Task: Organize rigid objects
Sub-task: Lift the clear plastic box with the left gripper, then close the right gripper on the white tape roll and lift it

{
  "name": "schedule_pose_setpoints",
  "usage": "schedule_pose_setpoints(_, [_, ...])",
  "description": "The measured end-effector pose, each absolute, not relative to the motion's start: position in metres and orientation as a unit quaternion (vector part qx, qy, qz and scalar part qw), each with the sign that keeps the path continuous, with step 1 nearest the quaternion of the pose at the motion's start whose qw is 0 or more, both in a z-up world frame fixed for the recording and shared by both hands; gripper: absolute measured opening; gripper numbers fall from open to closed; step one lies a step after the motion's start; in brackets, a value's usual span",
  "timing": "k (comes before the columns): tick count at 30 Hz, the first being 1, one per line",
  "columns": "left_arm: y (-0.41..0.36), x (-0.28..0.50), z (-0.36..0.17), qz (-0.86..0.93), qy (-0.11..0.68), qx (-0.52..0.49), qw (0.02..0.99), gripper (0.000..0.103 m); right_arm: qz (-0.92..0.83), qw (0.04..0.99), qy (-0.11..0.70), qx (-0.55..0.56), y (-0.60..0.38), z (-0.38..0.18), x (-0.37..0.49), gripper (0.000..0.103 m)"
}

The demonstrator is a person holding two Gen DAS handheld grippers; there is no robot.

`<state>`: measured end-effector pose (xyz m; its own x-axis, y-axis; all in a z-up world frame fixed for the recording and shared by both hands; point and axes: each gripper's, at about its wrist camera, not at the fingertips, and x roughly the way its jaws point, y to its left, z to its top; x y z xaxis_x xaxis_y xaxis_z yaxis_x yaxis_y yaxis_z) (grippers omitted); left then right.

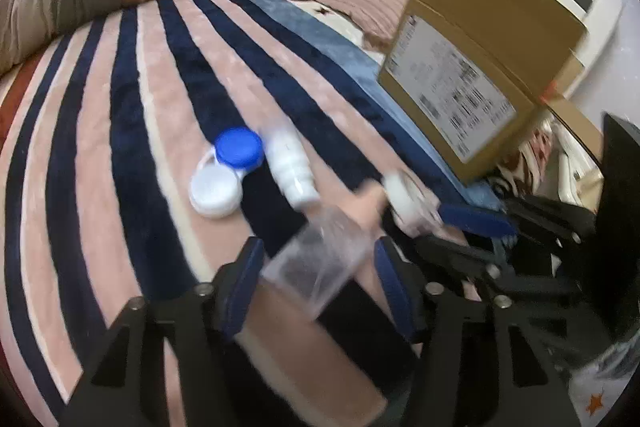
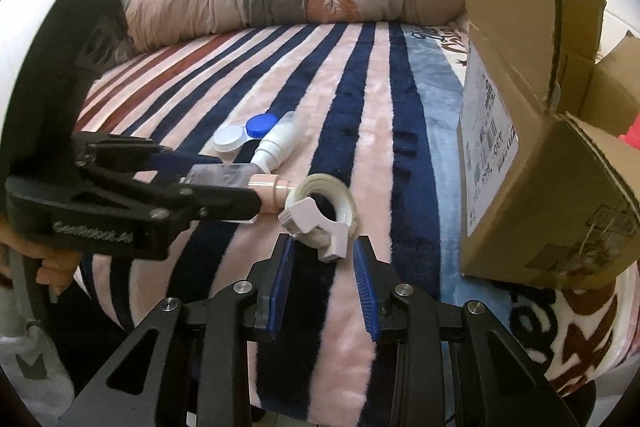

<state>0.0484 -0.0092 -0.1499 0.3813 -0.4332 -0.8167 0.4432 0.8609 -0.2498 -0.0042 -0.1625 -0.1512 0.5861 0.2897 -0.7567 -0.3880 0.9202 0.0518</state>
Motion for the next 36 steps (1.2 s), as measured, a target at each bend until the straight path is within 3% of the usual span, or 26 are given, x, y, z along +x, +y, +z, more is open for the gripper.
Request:
schedule_pose_setpoints(8, [-0.019, 0.049, -0.153, -0.24, 0.49, 0.009, 0.838, 0.051, 0.197, 0.887, 0.416, -0.044, -0.164, -0.154, -0.006, 0.034])
schedule_pose_setpoints(9, [-0.021, 0.052, -0.155, -0.235, 0.488, 0.004, 0.841, 0.04, 0.198, 0.887, 0.416, -0.043, -0.164, -0.154, -0.006, 0.034])
schedule_pose_setpoints(11, [-0.022, 0.053, -0.156, -0.228, 0.487, -0.001, 0.843, 0.031, 0.197, 0.888, 0.412, -0.044, -0.163, -0.154, -0.006, 0.035])
schedule_pose_setpoints(16, [-0.005, 0.041, -0.15, -0.207, 0.487, -0.012, 0.849, 0.031, 0.199, 0.889, 0.412, -0.023, -0.16, -0.157, -0.008, 0.049])
schedule_pose_setpoints(27, [0.054, 0.026, -0.152, -0.126, 0.479, -0.058, 0.867, 0.028, 0.133, 0.91, 0.391, -0.047, -0.136, -0.169, 0.016, 0.048])
schedule_pose_setpoints(29, [0.05, 0.024, -0.154, -0.118, 0.474, -0.056, 0.871, 0.028, 0.139, 0.911, 0.384, -0.055, -0.133, -0.168, 0.015, 0.038])
schedule_pose_setpoints(36, [0.044, 0.023, -0.162, -0.084, 0.451, -0.074, 0.885, 0.029, 0.171, 0.907, 0.378, -0.069, -0.13, -0.168, 0.01, 0.036])
